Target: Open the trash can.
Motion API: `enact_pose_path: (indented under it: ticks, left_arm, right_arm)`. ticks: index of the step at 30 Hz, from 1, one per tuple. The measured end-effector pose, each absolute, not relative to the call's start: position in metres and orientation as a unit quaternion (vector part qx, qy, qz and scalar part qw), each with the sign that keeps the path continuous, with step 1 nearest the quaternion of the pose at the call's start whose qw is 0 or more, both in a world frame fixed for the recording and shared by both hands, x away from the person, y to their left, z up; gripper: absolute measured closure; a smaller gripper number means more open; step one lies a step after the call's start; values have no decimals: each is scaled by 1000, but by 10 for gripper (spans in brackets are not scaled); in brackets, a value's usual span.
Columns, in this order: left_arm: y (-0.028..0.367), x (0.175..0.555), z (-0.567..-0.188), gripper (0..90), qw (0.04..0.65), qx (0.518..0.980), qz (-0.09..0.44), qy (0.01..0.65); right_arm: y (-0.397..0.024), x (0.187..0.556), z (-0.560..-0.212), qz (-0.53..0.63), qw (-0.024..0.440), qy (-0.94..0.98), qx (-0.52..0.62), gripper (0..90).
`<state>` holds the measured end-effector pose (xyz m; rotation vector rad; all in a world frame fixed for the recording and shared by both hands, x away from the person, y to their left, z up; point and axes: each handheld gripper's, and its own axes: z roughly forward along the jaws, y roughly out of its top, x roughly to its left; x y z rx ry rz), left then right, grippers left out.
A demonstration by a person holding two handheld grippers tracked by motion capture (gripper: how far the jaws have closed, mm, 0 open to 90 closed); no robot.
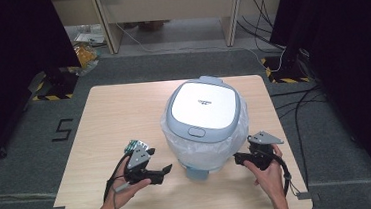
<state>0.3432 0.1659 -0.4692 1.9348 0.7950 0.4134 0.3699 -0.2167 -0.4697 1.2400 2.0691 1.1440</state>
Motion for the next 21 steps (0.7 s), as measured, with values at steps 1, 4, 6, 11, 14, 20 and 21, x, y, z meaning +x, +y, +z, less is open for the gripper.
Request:
enact_pose_path:
  ticks: [1, 4, 6, 11, 14, 20, 21]
  left_arm:
    - [163, 343, -470, 153, 487, 795, 164, 323]
    - [157, 342, -472, 153, 489, 800, 152, 314]
    - [154, 341, -473, 155, 493, 799, 148, 310]
    - [150, 341, -477, 154, 504, 800, 136, 298]
    - [147, 341, -479, 152, 506, 798, 133, 299]
    - [139, 335, -481, 152, 505, 806, 132, 279]
    - [138, 333, -482, 152, 502, 808, 132, 278]
  right_arm:
    - [-217, 371, -470, 419, 233, 753, 450, 189]
    - [-216, 375, -470, 422, 237, 754, 443, 189]
    - [-215, 379, -470, 422, 240, 754, 442, 189]
    - [-212, 393, -472, 438, 230, 753, 435, 188]
    - [-208, 400, -471, 436, 241, 756, 424, 190]
    - [-203, 418, -469, 434, 228, 762, 423, 190]
    - [-202, 421, -469, 434, 227, 763, 422, 190]
